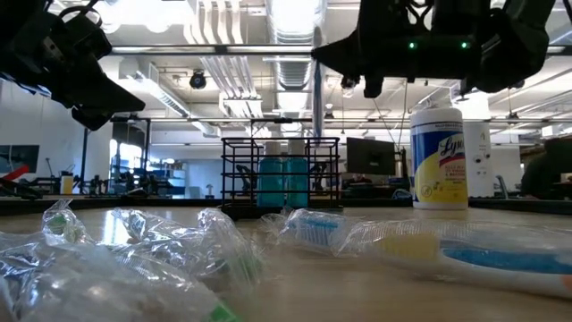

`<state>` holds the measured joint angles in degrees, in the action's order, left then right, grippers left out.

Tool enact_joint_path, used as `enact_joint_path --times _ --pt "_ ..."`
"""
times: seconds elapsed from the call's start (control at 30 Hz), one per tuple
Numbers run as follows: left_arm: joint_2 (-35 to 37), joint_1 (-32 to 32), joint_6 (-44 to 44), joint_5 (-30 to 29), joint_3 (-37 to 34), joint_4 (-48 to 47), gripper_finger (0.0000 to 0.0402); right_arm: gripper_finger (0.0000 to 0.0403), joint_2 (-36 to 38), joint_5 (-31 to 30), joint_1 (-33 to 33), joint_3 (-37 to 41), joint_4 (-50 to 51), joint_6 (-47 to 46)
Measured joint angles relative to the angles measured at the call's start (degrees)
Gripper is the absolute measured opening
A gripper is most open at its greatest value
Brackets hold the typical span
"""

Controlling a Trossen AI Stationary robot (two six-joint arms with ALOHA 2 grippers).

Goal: Pick & Place toothbrushing station
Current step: Put the top blue toothbrush into the black mesh organizer

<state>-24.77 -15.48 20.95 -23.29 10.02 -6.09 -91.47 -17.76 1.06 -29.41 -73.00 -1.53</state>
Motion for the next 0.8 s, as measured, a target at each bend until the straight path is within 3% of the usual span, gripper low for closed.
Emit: enact_joint_path --times 0.43,0.8 --pt "-0.1 0.0 1.7 -0.7 -2.9 2.5 0.0003 0.0013 -8.7 -1.9 0.0 1.0 -4.5 -1.8" --pt "0.0 0.0 1.5 -0.7 -2.0 2.9 0.0003 0.0014 -10.4 -1.7 0.0 0.6 -3.4 -4.1"
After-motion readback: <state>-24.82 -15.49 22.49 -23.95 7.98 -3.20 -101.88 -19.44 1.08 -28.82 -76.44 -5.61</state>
